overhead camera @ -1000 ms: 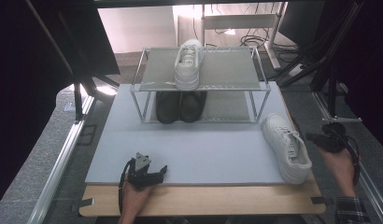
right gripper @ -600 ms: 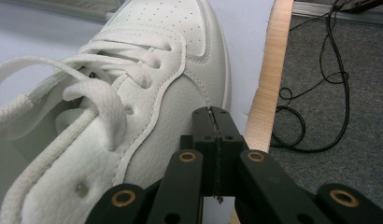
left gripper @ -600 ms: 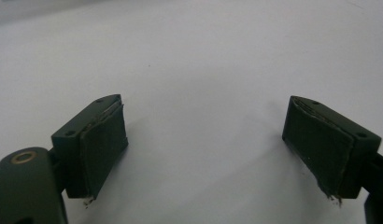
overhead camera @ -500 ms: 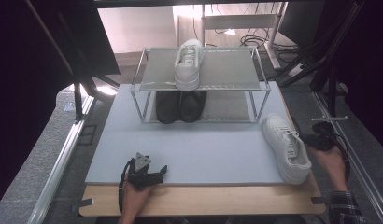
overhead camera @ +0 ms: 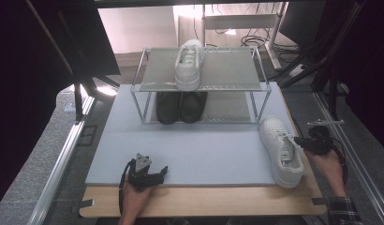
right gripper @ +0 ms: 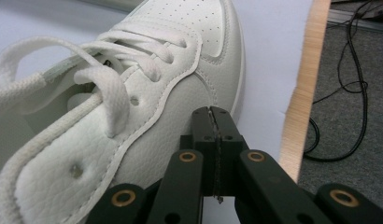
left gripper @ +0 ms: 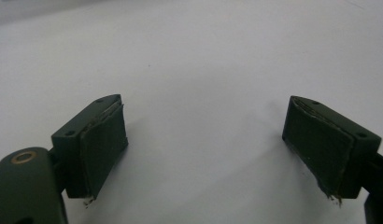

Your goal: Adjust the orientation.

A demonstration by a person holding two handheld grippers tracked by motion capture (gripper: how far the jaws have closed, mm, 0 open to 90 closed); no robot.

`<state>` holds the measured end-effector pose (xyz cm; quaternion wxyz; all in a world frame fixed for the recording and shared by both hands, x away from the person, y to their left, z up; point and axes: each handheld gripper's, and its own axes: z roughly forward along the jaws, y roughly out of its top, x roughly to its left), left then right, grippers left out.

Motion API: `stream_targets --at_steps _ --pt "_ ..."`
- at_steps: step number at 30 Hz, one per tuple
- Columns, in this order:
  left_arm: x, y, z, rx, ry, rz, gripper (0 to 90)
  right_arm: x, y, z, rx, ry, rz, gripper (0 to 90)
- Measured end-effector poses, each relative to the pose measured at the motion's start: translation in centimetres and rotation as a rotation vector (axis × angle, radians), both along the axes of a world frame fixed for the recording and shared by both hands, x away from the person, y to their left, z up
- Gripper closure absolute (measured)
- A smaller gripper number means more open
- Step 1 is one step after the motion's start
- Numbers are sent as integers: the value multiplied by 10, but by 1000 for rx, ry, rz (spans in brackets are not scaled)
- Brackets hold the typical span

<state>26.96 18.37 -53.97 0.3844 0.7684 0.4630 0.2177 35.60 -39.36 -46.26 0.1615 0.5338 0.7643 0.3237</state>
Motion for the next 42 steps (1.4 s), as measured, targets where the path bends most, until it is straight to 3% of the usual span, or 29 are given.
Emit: stream_targets --at_steps 12,14,18,20,23,32,38,42 --pt "0 0 0 0 -1 0 133 -8 14 -1 5 -8 44 895" --pt "0 0 0 0 0 0 133 -7 12 -2 17 -6 31 894" --pt "0 0 0 0 0 0 133 1 5 -1 75 -13 10 894" --pt "0 0 0 1 0 0 133 6 5 0 16 -22 -23 894" --pt "0 0 0 0 -1 -1 133 17 2 -3 35 -10 -33 894" --pt "0 0 0 0 0 -1 133 45 7 -18 17 25 -50 894" --pt "0 0 0 1 -1 -1 133 45 5 -19 42 30 -34 895" --pt "0 0 0 0 -1 -1 133 41 13 -20 60 32 8 895"
